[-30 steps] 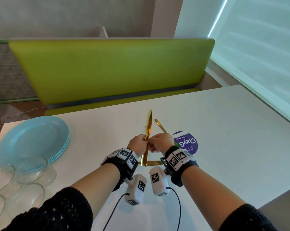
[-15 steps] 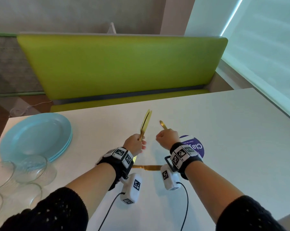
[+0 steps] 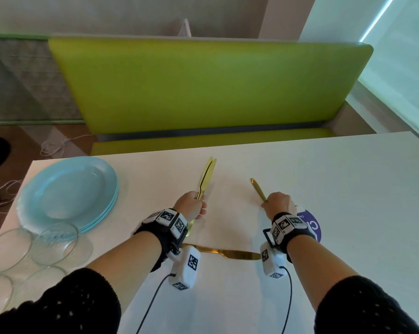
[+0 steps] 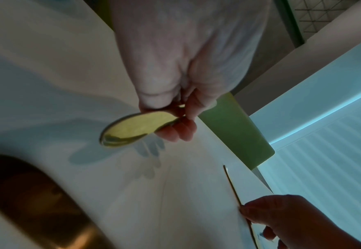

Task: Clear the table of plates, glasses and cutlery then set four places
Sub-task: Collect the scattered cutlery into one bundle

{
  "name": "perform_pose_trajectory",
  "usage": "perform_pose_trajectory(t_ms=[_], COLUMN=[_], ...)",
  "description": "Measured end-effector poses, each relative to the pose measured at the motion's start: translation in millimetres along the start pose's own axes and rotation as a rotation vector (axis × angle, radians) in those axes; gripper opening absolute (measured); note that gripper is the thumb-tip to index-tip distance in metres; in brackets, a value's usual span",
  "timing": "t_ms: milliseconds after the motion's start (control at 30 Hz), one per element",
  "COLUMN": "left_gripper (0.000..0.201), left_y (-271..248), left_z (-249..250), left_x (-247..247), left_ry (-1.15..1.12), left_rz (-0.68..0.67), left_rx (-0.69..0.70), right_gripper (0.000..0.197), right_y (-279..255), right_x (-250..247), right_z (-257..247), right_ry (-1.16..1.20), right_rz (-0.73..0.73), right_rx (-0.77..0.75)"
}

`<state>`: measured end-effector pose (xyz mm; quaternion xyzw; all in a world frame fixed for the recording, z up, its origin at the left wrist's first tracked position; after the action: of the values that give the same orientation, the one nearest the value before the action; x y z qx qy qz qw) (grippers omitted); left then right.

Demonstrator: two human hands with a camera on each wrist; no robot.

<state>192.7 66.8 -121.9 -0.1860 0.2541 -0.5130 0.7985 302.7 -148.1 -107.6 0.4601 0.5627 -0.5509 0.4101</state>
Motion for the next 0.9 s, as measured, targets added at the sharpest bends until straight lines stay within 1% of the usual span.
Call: perform_pose_trajectory(t_ms=[67,167,233,300,467,500,533,567,600,633,667,700,733,767,800,833,867,900], left_gripper=[0.025,0.026,0.026,0.026,0.020,0.021,0.023,0.028,0.033,0.039,0.043,0.044,0.046,0.047,0.045,0.040,0.030,0.020], left_y=[3.5,5.9,6.5,6.6,7.3,6.1,4.1,1.2,-2.1,-5.3,-9.7,-14.2,-19.5,-24.1,-29.1,-34.1,-38.9,-43.0], left_z=[0.6,3.5,6.0,8.9,19.2,21.8,24.4,26.6,28.1,28.5,29.3,28.9,28.8,27.7,27.1,26.1,24.3,22.7], left_x=[-0.5,1.9,4.0,4.3,-2.1,-3.3,-3.8,-4.1,-3.8,-3.0,-1.6,0.1,2.6,4.9,6.9,8.5,9.5,10.5], left_ry=[0.016,0.030,0.036,0.047,0.169,0.207,0.235,0.253,0.264,0.273,0.279,0.289,0.302,0.324,0.354,0.390,0.423,0.448], left_rz=[0.000,-0.009,-0.012,-0.010,-0.001,-0.014,-0.033,-0.054,-0.077,-0.098,-0.119,-0.141,-0.168,-0.192,-0.215,-0.234,-0.249,-0.264], left_rx=[-0.001,0.002,0.007,0.020,0.063,0.072,0.079,0.087,0.092,0.091,0.092,0.088,0.088,0.092,0.105,0.118,0.124,0.125], right_gripper=[0.022,0.023,0.025,0.026,0.028,0.026,0.021,0.011,0.007,0.014,0.013,0.005,0.005,0.010,0.008,0.006,0.006,0.011], right_y=[0.9,0.8,-3.9,-7.7,-27.4,-35.6,-44.3,-53.7,-64.3,-73.6,-80.3,-87.9,-95.3,-103.5,-109.4,-114.6,-119.1,-121.2], right_x=[-1.5,-2.1,-3.5,-4.2,-11.5,-13.5,-17.8,-24.1,-29.3,-32.2,-33.6,-34.2,-34.2,-37.4,-43.2,-47.0,-48.7,-44.1], right_z=[-1.3,-3.9,-8.5,-14.6,-44.3,-53.7,-62.7,-73.0,-80.4,-87.5,-92.0,-98.0,-102.3,-107.7,-111.9,-115.4,-118.0,-119.4], right_ry=[0.003,-0.038,-0.091,-0.170,-0.299,-0.313,-0.354,-0.388,-0.400,-0.436,-0.476,-0.462,-0.471,-0.459,-0.465,-0.476,-0.493,-0.496], right_rz=[0.029,0.028,0.025,0.056,0.137,0.157,0.205,0.263,0.270,0.323,0.317,0.313,0.280,0.279,0.286,0.319,0.309,0.274], right_rx=[-0.013,-0.053,-0.111,-0.191,-0.493,-0.584,-0.673,-0.758,-0.810,-0.891,-0.928,-0.991,-1.026,-1.062,-1.071,-1.084,-1.086,-1.109])
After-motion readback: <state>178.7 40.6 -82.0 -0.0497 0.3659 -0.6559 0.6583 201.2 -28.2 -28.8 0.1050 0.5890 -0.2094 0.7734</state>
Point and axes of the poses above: each hand's wrist, its own y-axis towards the middle knuckle, its own x-axis out of the palm, z = x × y, the point moved 6 cm from there along y, towards the middle knuckle, and after that the axes turned 6 degrees about z, right-handed, at the moved point
